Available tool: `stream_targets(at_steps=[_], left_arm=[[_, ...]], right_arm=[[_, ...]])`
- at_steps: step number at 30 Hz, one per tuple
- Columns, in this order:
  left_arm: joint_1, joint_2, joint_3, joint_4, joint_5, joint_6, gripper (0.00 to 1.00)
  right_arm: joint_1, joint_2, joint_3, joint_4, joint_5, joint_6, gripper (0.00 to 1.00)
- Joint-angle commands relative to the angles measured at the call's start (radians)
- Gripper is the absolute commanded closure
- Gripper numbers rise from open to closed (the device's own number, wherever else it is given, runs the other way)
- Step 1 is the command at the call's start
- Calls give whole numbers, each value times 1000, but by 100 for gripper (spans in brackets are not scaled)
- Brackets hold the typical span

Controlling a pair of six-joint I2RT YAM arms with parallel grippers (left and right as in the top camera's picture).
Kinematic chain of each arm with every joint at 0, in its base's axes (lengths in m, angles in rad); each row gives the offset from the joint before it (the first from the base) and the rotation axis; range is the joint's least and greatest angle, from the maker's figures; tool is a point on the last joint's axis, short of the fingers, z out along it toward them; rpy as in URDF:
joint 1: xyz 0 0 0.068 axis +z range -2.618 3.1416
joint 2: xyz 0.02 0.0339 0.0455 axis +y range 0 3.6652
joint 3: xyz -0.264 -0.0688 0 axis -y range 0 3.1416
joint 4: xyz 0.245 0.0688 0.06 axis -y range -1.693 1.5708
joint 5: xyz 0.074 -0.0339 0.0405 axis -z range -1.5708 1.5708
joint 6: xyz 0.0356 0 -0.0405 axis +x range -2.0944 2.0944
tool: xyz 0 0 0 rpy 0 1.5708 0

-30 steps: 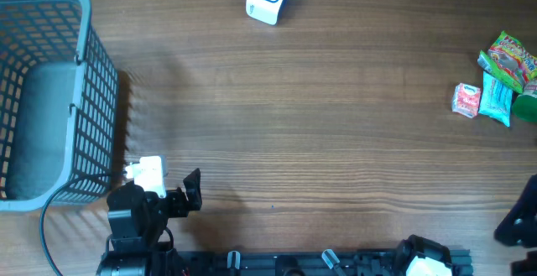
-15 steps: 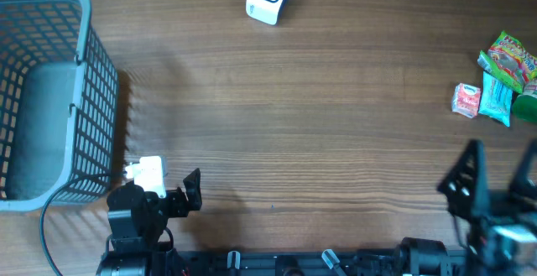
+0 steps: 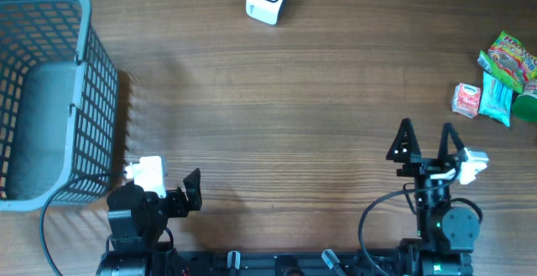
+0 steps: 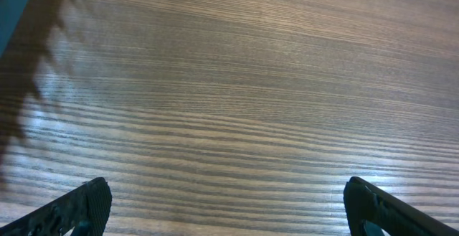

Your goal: Scan the item barcode

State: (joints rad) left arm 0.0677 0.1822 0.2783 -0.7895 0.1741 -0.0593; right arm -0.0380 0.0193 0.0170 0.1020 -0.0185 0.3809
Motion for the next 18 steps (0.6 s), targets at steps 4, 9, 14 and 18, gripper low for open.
stream_targets(at_steps=[4, 9, 14, 18], left_arm=[[6, -5, 0, 3, 12, -9, 0], [6, -5, 0, 3, 12, -9, 0], [6, -5, 0, 2, 7, -8, 0], [-24, -19, -5, 262, 66, -1, 0]], right_arm=[[7, -10, -12, -98, -9, -34, 0], [7, -9, -12, -98, -9, -34, 0], [7, -9, -12, -98, -9, -34, 0], [7, -9, -12, -98, -9, -34, 0]])
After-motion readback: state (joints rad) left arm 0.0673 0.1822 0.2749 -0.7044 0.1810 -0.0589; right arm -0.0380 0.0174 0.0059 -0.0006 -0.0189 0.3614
